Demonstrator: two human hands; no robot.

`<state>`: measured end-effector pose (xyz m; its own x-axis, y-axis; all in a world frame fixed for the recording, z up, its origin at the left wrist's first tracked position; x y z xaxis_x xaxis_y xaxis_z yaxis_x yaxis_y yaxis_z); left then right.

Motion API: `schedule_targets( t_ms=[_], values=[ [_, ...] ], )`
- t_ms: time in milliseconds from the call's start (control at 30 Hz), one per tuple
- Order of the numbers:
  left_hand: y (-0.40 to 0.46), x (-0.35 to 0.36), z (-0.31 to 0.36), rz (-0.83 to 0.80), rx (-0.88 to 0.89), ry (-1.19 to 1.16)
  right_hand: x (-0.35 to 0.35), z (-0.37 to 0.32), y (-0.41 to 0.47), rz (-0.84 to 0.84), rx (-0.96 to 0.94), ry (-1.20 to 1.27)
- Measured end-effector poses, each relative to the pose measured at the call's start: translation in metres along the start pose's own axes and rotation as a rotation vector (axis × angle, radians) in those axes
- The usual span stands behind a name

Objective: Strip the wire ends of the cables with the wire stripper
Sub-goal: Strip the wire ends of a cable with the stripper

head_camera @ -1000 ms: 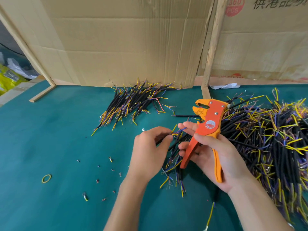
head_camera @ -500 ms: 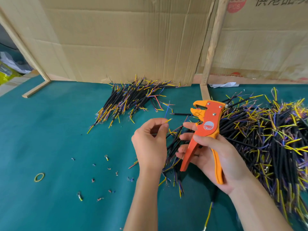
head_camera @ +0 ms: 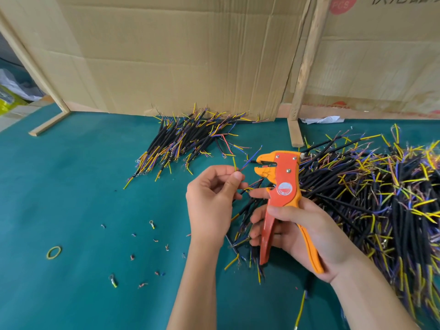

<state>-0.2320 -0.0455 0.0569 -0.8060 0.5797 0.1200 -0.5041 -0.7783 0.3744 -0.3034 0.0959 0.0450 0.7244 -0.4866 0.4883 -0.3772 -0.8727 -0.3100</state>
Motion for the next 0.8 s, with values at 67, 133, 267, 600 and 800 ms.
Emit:
schedule_targets(
  t_ms=[67,133,267,600,800],
  values=[
    [-0.0001,0.0001,-0.0003,-0.011,0.002,0.004,0.0035,0.0019,-0.0001,-0.032,0.029,-0.021],
    [-0.0005,0.001,-0.0011,-0.03,0.008,0.023,0.0062,0.0038,0.0002,-0.047,0.044,-0.038],
    [-0.0006,0.0011,-0.0015,-0.04,0.024,0.065,0.0051,0.0046,0.0006,-0.029,0.04,-0.041],
    [0.001,0.0017,-0.0018,-0.155,0.017,-0.014,0.0015,0.0017,-0.0062,-0.099,0.084,-0.049],
    [0.0021,0.0011,-0.0032,-0.159,0.04,-0.014,-0.0012,0.0014,-0.0053,-0.086,0.067,-0.024]
  ],
)
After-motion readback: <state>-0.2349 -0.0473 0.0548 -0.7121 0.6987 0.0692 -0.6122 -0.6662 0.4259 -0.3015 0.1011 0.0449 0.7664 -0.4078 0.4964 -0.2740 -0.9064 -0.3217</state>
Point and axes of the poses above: each hand's wrist, its own y-axis towards the middle knuckle, its own x-axis out of the palm, z = x × y, the point moved 5 cm from there along y, towards the middle knuckle, and after that the axes turned 10 degrees about x, right-handed, at the moved point
